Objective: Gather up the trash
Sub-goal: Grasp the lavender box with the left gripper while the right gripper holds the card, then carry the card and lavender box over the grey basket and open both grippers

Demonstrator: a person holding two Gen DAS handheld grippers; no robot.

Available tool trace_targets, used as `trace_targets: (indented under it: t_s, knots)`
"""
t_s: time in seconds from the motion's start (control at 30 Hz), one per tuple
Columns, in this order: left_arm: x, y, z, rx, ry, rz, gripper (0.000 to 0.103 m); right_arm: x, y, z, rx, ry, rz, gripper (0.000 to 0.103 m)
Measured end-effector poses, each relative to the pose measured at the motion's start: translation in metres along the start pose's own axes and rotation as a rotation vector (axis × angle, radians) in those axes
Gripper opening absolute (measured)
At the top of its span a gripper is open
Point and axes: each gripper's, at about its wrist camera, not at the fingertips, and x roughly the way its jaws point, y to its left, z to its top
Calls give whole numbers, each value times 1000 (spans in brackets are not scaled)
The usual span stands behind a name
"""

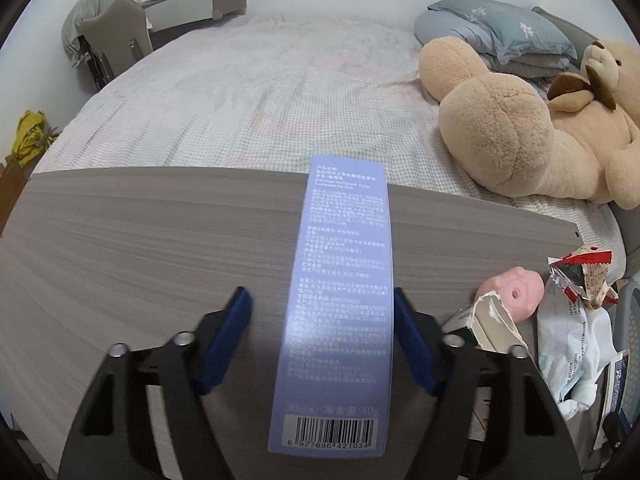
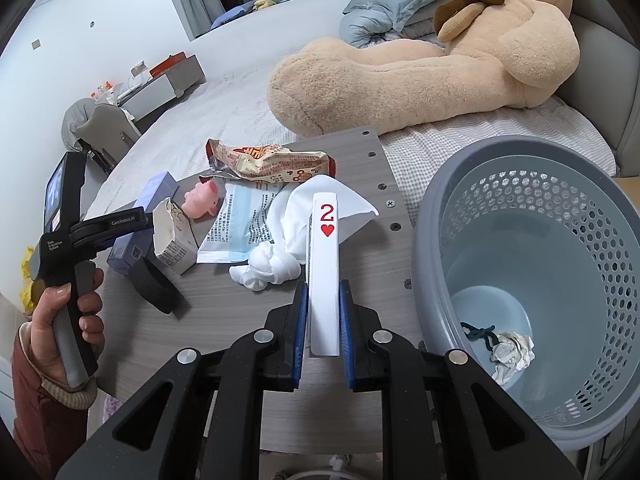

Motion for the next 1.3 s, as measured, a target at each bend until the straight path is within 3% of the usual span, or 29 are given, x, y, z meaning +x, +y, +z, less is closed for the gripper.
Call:
trace_targets:
  t_s: [0.07, 0.27, 0.4, 0.57, 0.77, 0.9, 1.1, 1.3]
  knots:
    - [-2, -1, 0, 7, 0, -30, 43, -1, 1, 0, -3, -1, -4, 15]
    - [-26, 3, -10, 18, -44, -22, 43, -8, 4, 0, -8, -15, -4, 15]
    - [-63, 4, -21, 34, -108, 6, 43, -18, 2, 0, -5, -34, 3, 15]
    - [-107, -13, -41, 76, -154, -21, 43, -37, -9, 0, 10, -66, 7, 15]
    - [-141, -74, -59, 169, -167, -140, 43, -71, -43, 2, 55, -120, -31, 15]
    - [-153, -137, -68, 282, -184, -232, 43, -95, -80, 3, 98, -162, -99, 15]
    - [-144, -224, -84, 416, -131, -357, 44, -110, -139, -3, 178, -162, -178, 15]
    - [-125, -277, -96, 497, -60, -402, 44, -108, -173, -11, 212, -142, -192, 15]
